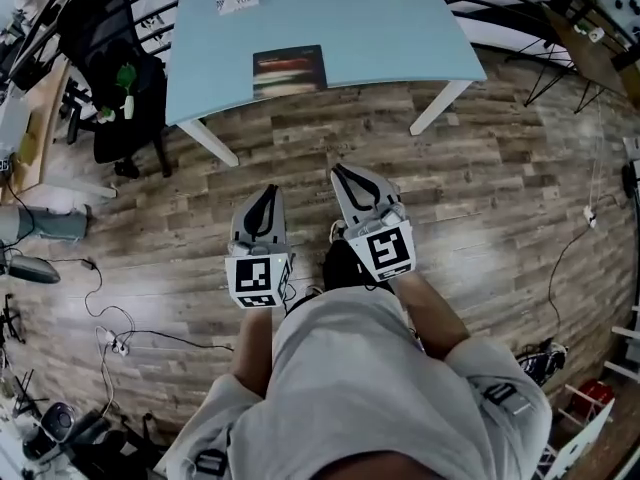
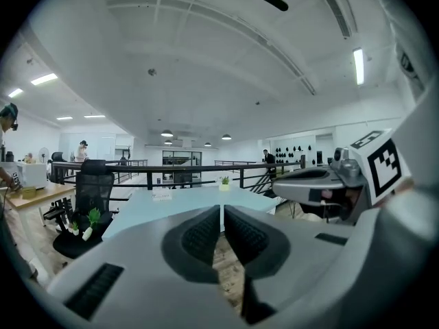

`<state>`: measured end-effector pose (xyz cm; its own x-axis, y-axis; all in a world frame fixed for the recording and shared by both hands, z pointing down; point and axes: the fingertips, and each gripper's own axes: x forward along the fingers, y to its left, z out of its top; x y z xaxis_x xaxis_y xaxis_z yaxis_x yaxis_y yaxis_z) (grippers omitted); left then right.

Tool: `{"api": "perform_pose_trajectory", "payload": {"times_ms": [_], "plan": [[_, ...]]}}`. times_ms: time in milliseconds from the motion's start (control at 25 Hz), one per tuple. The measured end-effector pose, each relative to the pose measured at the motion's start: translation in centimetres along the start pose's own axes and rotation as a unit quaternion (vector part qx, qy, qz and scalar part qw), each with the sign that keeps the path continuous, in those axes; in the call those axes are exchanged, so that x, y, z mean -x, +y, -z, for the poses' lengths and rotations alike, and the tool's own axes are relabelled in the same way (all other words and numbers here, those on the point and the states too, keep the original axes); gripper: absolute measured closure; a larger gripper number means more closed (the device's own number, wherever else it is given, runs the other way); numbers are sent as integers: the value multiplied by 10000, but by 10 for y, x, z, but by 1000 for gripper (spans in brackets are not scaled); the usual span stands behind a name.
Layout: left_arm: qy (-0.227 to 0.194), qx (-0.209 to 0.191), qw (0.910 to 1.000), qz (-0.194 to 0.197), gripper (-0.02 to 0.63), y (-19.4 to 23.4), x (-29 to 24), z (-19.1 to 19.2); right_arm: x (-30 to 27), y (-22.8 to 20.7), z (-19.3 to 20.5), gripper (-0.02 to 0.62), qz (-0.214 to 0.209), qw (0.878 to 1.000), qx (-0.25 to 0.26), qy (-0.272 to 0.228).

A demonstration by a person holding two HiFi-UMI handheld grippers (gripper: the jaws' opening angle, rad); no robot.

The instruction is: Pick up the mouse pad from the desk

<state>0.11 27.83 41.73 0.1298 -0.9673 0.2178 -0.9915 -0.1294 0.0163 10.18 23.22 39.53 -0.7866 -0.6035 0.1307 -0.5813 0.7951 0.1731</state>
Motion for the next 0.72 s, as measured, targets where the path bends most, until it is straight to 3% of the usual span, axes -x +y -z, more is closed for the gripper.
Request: {"api": "perform_pose_trajectory", "payload": {"times_ms": [320,720], "plan": [[305,-27,9994,-149,574,15,-82,-6,-59,-58,20,572,-176,9987,-467,-132],[730,101,9971,-201,571,30,-142,14,-105,-97,53,571,-379,9966,-724,132]]}}
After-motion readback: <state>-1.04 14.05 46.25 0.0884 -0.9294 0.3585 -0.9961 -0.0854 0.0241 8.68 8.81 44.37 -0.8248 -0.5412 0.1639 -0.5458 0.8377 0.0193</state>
